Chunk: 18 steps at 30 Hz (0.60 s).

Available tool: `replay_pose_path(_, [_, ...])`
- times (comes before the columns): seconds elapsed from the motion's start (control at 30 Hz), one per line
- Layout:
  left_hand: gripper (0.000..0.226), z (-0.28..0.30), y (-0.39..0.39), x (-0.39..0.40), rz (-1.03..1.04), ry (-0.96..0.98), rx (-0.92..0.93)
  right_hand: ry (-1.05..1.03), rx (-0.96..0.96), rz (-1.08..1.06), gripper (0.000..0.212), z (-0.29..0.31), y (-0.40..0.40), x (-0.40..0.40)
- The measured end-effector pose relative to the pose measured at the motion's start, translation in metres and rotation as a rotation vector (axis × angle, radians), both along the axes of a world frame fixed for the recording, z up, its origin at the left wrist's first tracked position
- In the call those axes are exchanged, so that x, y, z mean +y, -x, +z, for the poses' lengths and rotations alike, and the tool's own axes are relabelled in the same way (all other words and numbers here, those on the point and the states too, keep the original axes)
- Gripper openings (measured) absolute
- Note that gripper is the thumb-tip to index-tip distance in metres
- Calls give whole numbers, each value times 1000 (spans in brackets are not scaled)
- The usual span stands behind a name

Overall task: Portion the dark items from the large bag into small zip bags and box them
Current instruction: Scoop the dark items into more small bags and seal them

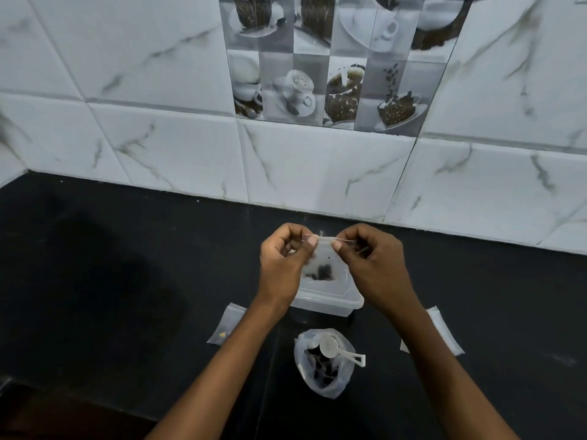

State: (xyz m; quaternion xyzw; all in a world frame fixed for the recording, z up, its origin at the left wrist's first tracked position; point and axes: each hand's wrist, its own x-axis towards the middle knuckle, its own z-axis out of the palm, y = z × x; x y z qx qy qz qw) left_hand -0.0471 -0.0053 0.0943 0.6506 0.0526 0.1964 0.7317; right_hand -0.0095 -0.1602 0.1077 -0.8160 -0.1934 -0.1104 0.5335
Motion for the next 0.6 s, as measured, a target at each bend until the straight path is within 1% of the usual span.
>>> replay_pose_path(0.13, [11,3,-3,2,-2,-4,9,64,-22,50,8,7,-1,2])
replay_pose_path(0.27, [20,4,-1,3,-26,-36,36,93,-35,127,8,9,0,0])
replay_pose_path(0.33, [23,4,0,2,-37,-59,44,120,-64,132,9,8,1,1])
replay_pose_path(0.43, [21,4,0,1,-30,-69,61,174,-115,102,10,5,0,0])
replay_pose_path(0.6, [16,5,0,1,-36,-55,72,244,-134,97,12,5,-2,-5])
